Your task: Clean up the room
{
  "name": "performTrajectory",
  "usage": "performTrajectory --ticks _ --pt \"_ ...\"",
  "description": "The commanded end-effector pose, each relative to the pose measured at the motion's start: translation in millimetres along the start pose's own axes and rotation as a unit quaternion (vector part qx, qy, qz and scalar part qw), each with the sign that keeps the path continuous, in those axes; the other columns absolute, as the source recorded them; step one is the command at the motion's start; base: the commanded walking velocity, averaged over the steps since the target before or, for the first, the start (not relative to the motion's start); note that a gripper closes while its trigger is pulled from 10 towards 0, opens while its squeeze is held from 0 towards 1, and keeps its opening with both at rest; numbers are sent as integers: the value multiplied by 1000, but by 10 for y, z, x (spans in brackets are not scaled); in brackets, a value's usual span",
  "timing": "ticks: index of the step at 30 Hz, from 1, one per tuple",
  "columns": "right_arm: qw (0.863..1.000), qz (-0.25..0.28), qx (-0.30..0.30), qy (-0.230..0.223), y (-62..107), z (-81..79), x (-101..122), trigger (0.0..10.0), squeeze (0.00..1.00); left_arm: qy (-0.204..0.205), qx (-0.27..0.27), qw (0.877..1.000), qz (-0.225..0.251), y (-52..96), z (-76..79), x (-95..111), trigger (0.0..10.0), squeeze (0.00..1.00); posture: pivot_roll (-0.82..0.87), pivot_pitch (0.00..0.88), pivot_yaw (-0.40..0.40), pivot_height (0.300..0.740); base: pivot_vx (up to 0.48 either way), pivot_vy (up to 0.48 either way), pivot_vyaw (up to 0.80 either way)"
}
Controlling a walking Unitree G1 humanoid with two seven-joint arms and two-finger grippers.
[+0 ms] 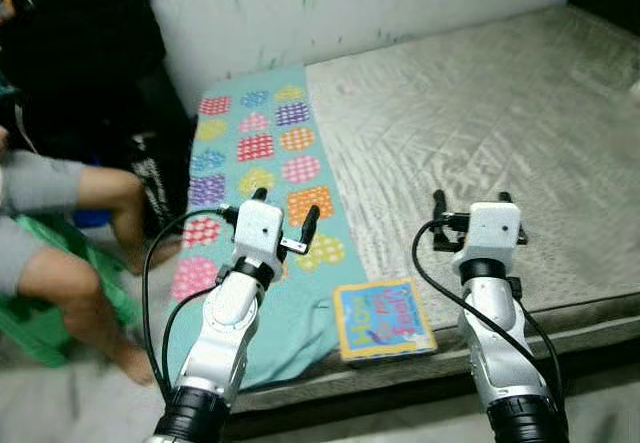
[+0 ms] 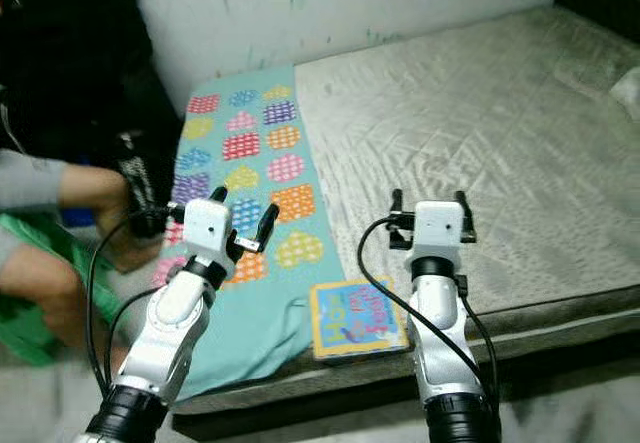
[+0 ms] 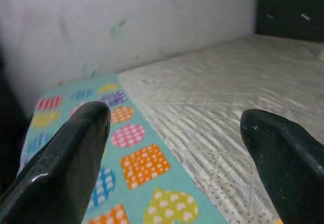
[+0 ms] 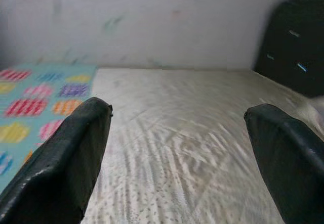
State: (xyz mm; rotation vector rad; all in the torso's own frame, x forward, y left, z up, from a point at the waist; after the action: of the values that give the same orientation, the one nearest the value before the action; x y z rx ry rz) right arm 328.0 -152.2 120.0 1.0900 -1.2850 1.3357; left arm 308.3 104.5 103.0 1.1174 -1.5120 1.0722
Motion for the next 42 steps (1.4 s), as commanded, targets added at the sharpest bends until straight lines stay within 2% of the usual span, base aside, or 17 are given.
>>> performTrajectory --ticks 1,4,6,8,10,13,19,24,29,37,42 --pt "997 -4 71 5 -78 -256 32 10000 0 -4 58 998 7 84 -149 37 10000 0 22 48 -49 731 0 0 0" --pt "995 -12 102 4 -125 -371 21 10000 0 -3 87 996 -1 192 -202 4 10000 0 69 53 -88 731 0 0 0" --pt "992 -14 128 -1 -155 -492 30 10000 0 -8 115 993 -9 322 -261 -33 10000 0 122 61 -127 731 0 0 0" --pt "991 -14 135 -4 -165 -536 41 10000 0 -9 122 992 -11 361 -285 -41 10000 0 129 62 -130 731 0 0 0" --pt "988 -11 155 -15 -185 -671 71 10000 0 -15 141 990 -18 468 -366 -54 10000 0 157 70 -133 731 0 0 0" --pt "986 -12 162 -17 -190 -714 59 10000 0 -16 147 989 -23 497 -392 -59 10000 0 161 72 -127 731 0 0 0" --pt "988 -13 151 -34 -137 -651 9 10000 0 -22 139 990 -20 501 -432 20 10000 0 116 80 -91 731 0 0 0" --pt "989 -18 143 -30 -82 -568 -42 10000 0 -21 136 990 -20 479 -471 40 10000 0 81 98 -76 731 0 0 0" --pt "992 -22 125 -22 -61 -495 -92 10000 0 -16 113 993 -22 418 -413 64 10000 0 68 113 -52 731 0 0 0" --pt "991 -15 133 -29 -76 -561 -47 10000 0 -17 105 994 -24 383 -429 75 10000 0 75 112 -57 731 0 0 0" --pt "992 -15 120 -32 -64 -529 -66 10000 0 -19 103 994 -29 412 -424 58 10000 0 85 110 -54 731 0 0 0"
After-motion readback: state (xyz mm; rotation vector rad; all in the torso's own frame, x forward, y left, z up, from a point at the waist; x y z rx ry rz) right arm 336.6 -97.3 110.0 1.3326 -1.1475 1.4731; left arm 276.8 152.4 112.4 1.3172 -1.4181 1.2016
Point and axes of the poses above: a point about 5 cm out from each wrist's last joint towards the gripper, its own y axis pointing back from the gripper into the wrist, its own x axis along the axis of the wrist's last joint, z = x × y, the point moved 1 cm from there along -y, pointing out of the wrist towards the gripper, and after that the axes turned 7 degrees about -y, right-handed, at the moved point
